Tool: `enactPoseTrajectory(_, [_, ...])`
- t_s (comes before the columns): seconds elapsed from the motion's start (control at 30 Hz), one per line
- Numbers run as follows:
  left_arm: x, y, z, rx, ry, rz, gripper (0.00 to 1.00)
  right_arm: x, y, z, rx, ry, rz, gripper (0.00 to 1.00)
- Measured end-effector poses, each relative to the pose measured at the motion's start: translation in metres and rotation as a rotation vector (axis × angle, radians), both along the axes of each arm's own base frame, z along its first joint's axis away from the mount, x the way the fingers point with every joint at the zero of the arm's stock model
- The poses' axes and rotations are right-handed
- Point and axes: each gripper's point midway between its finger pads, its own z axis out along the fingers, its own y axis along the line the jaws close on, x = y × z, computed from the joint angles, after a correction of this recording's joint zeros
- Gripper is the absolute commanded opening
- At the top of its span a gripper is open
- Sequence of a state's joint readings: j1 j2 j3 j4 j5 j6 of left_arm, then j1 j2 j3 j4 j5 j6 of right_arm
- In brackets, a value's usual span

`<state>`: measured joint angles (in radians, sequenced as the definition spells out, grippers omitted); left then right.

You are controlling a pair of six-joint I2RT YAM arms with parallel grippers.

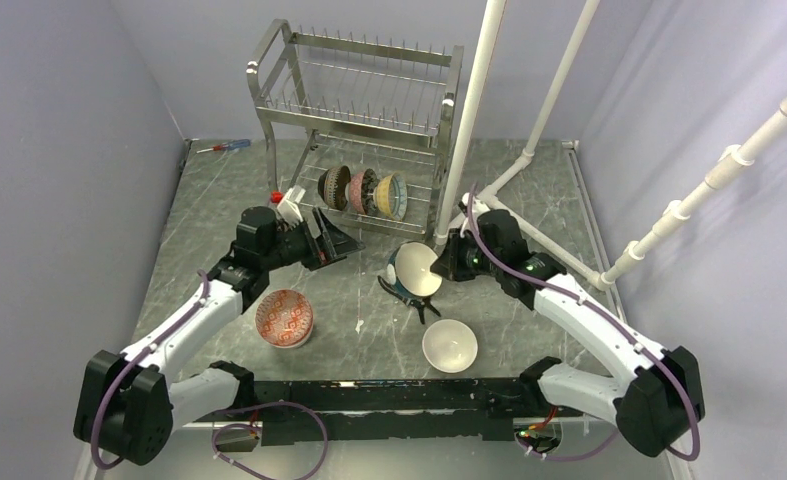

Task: Load the bowls into the dish rack
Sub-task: Place the bowl in the dish rack.

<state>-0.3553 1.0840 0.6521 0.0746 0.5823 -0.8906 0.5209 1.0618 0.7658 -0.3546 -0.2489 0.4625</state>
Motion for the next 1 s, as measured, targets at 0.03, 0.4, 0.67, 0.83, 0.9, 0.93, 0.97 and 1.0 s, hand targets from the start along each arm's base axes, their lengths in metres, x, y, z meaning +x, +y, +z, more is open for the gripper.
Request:
enactPoseTrajectory(0.03, [-0.001,-0.003,0.001,-0.017,0.007,-0.011,0.94,0.003,0.002,0.0,0.0,-0.002,0.003,0.0])
enactPoseTrajectory(0.4, [-0.041,-0.06,-0.007,-0.023,0.051,-0.21,0.94,0.019,0.015,0.0,0.008,-0.008,0.028,0.0])
enactPoseTrajectory(0.67, [-0.036,-0.075,-0.02,-0.039,0.076,-0.235,0.93,0.025,0.019,0.009,0.023,-0.035,0.042,0.0])
enactPoseTrajectory(0.83, [-0.033,-0.082,-0.023,-0.057,0.084,-0.239,0.87,0.024,0.021,0.006,0.024,-0.021,0.052,0.0])
enactPoseTrajectory(0.9, [-0.031,-0.085,-0.02,-0.073,0.081,-0.238,0.86,0.025,0.023,0.006,0.027,-0.018,0.056,0.0])
enactPoseTrajectory(0.93, [-0.03,-0.086,-0.019,-0.081,0.079,-0.238,0.86,0.025,0.024,0.007,0.031,-0.017,0.059,0.0])
enactPoseTrajectory(0.97, [-0.029,-0.088,-0.018,-0.088,0.075,-0.24,0.86,0.025,0.025,0.009,0.037,-0.02,0.063,0.0])
enactPoseTrajectory(1.0, [-0.029,-0.09,-0.017,-0.098,0.076,-0.24,0.86,0.025,0.026,0.01,0.041,-0.022,0.064,0.0])
